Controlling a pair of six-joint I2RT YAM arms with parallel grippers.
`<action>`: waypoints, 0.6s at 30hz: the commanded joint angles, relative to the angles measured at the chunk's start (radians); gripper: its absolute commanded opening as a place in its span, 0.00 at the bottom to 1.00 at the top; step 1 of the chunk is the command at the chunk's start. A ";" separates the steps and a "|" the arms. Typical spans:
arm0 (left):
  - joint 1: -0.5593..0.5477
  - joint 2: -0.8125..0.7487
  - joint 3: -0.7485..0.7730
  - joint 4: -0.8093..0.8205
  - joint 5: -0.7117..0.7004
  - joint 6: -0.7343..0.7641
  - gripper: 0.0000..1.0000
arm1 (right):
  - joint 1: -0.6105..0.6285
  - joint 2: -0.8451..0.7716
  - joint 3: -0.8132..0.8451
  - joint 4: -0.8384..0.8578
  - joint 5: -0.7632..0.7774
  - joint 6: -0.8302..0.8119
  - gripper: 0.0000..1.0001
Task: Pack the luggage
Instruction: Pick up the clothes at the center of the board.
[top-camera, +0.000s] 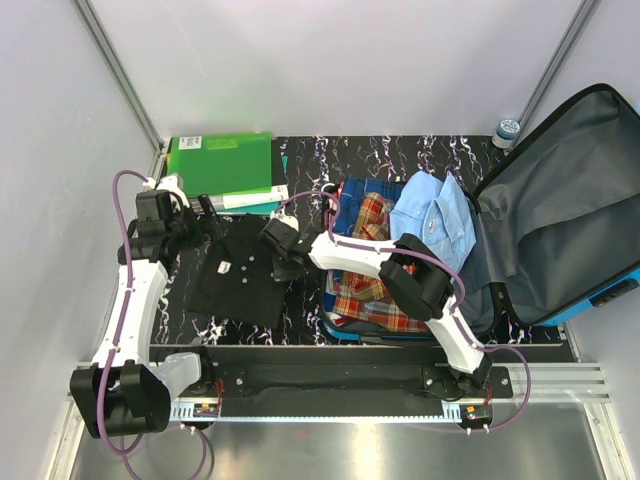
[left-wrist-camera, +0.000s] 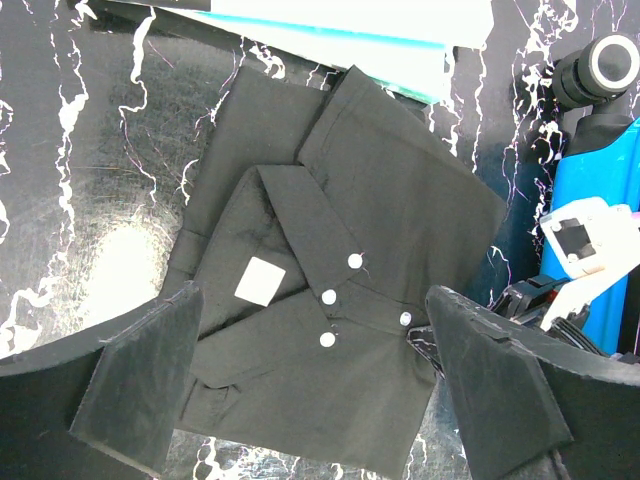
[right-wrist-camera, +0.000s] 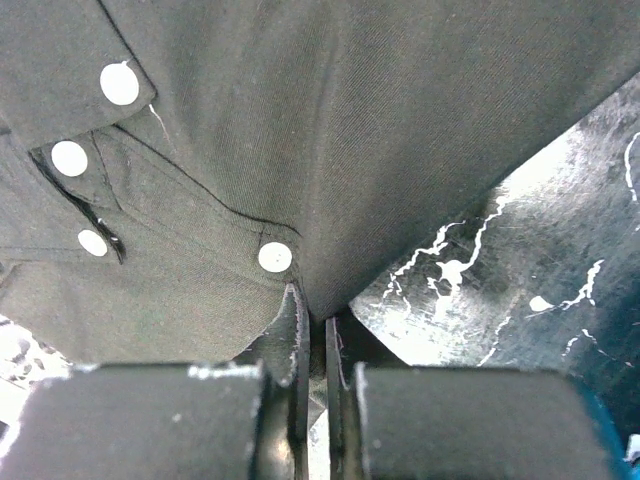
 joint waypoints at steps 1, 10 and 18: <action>-0.002 -0.014 0.000 0.037 0.012 0.009 0.99 | 0.004 -0.084 0.048 -0.076 0.039 -0.084 0.00; -0.003 -0.020 0.005 0.037 0.041 0.008 0.99 | 0.012 -0.257 0.118 -0.395 0.113 -0.177 0.00; -0.003 -0.023 0.002 0.040 0.055 0.006 0.99 | 0.012 -0.459 0.108 -0.646 0.228 -0.183 0.00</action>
